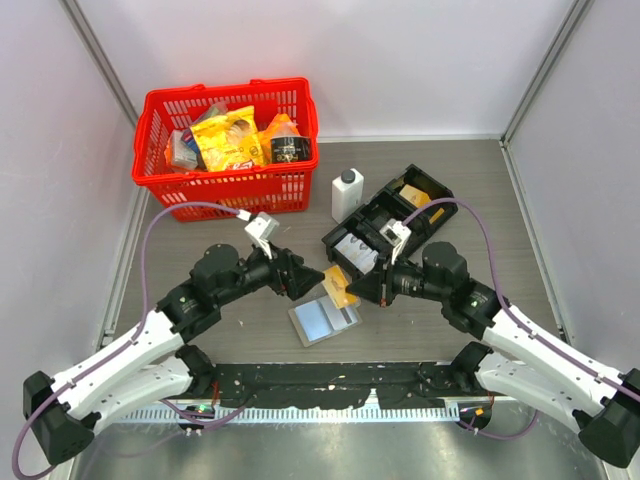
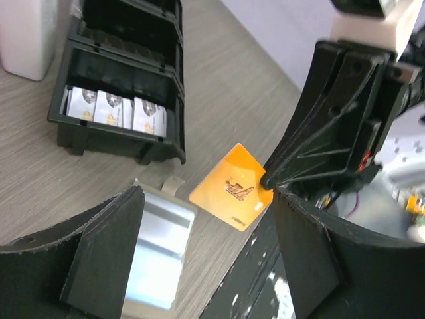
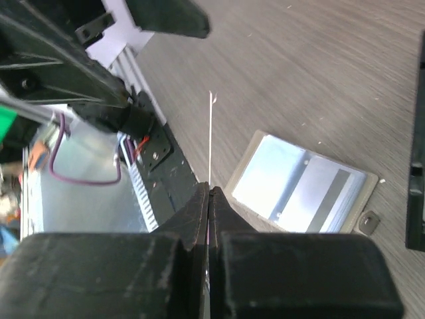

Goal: Take the credit cards out of the card holder
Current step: Place the credit card in the storage box.

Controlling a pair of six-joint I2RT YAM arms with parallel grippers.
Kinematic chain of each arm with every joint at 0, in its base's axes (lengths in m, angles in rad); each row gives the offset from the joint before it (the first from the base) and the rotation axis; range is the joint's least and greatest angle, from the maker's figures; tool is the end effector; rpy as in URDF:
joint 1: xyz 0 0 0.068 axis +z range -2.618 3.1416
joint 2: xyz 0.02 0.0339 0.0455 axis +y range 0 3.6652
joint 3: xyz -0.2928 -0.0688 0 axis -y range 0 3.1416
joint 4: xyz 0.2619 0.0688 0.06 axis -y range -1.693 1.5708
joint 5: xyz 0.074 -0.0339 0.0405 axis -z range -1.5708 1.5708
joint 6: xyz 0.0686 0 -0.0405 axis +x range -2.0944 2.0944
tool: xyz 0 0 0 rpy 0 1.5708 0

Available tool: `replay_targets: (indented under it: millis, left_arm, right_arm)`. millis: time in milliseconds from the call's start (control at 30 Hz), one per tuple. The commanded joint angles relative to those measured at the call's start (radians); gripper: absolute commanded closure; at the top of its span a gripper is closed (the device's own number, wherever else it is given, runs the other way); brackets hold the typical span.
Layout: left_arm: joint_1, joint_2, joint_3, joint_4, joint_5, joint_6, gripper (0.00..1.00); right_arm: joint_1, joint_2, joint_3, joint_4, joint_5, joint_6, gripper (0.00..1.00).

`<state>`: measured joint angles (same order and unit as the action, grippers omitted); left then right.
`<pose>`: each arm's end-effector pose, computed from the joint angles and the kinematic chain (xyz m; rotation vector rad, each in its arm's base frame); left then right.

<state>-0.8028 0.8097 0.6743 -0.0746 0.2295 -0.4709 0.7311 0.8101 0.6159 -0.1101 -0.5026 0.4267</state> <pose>0.1439 -0.1715 0.3203 0.4912 1.8541 -1.0961 0.1377 0.1679 0.2937 -0.6769 1.9227 1.2350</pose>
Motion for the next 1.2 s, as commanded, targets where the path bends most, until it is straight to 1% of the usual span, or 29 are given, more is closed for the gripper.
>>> replay_targets:
  millis: [0, 33, 67, 100, 133, 167, 200, 233, 300, 333, 367, 400, 433, 500, 533, 567, 700, 800, 900, 1067, 1100, 1167]
  left_arm:
    - [0.002, -0.053, -0.059, 0.225, -0.168, -0.225, 0.18]
    - [0.004, -0.058, -0.064, 0.222, -0.179, -0.238, 0.18]
    - [0.004, -0.061, -0.061, 0.204, -0.199, -0.248, 0.18]
    - [0.005, -0.066, -0.044, 0.172, -0.214, -0.252, 0.18]
    - [0.002, -0.067, -0.026, 0.139, -0.22, -0.255, 0.17]
    - [0.002, -0.075, -0.004, 0.083, -0.279, -0.259, 0.16]
    - [0.004, -0.078, 0.025, 0.008, -0.32, -0.261, 0.13]
    - [0.005, -0.079, 0.056, -0.054, -0.372, -0.262, 0.12]
    - [0.005, -0.08, 0.118, -0.198, -0.468, -0.256, 0.09]
    - [0.007, -0.083, 0.143, -0.271, -0.511, -0.247, 0.07]
    - [0.01, -0.083, 0.169, -0.322, -0.531, -0.239, 0.06]
    - [0.016, -0.084, 0.189, -0.361, -0.548, -0.235, 0.05]
    - [0.019, -0.086, 0.205, -0.401, -0.558, -0.23, 0.04]
    - [0.037, -0.096, 0.226, -0.459, -0.565, -0.224, 0.04]
    - [0.045, -0.107, 0.229, -0.485, -0.571, -0.224, 0.03]
    - [0.048, -0.115, 0.231, -0.508, -0.584, -0.224, 0.03]
    - [0.051, -0.173, 0.197, -0.597, -0.671, -0.261, 0.03]
    - [0.051, -0.22, 0.125, -0.588, -0.685, -0.29, 0.04]
    - [0.05, -0.237, 0.078, -0.583, -0.682, -0.307, 0.05]
    - [0.051, -0.222, 0.035, -0.565, -0.664, -0.308, 0.05]
    - [0.051, -0.219, 0.027, -0.557, -0.662, -0.308, 0.05]
    - [0.051, -0.211, 0.007, -0.544, -0.659, -0.313, 0.05]
  right_arm:
    - [0.001, -0.084, -0.08, 0.286, 0.238, 0.21, 0.99]
    - [0.001, -0.095, -0.087, 0.296, 0.275, 0.225, 0.99]
    - [0.001, -0.11, -0.09, 0.291, 0.344, 0.234, 0.99]
    - [0.001, -0.12, -0.085, 0.262, 0.381, 0.238, 0.99]
    - [-0.002, -0.129, -0.071, 0.244, 0.469, 0.238, 0.99]
    - [-0.005, -0.134, -0.065, 0.203, 0.499, 0.231, 0.99]
    - [-0.019, -0.134, -0.052, 0.166, 0.61, 0.233, 0.99]
    - [-0.028, -0.132, -0.047, 0.153, 0.671, 0.234, 0.99]
    - [-0.084, -0.114, -0.027, 0.127, 0.717, 0.248, 0.99]
    - [-0.125, -0.106, -0.021, 0.125, 0.719, 0.254, 0.99]
    - [-0.154, -0.082, -0.012, 0.125, 0.719, 0.257, 0.99]
    - [-0.209, -0.068, -0.007, 0.125, 0.711, 0.267, 0.99]
    - [-0.246, -0.033, -0.001, 0.135, 0.679, 0.268, 0.99]
    - [-0.405, 0.024, 0.008, 0.171, 0.575, 0.282, 0.99]
    - [-0.442, 0.044, 0.013, 0.202, 0.546, 0.309, 0.99]
    - [-0.516, 0.081, 0.019, 0.213, 0.479, 0.328, 0.99]
    - [-0.654, 0.219, 0.028, 0.303, 0.394, 0.429, 0.99]
    - [-0.713, 0.363, 0.051, 0.401, 0.348, 0.457, 0.99]
    - [-0.717, 0.477, 0.114, 0.46, 0.337, 0.468, 0.99]
    - [-0.716, 0.667, 0.209, 0.497, 0.366, 0.469, 0.99]
    - [-0.745, 0.687, 0.234, 0.509, 0.368, 0.477, 0.99]
    - [-0.749, 0.747, 0.26, 0.53, 0.374, 0.5, 0.99]
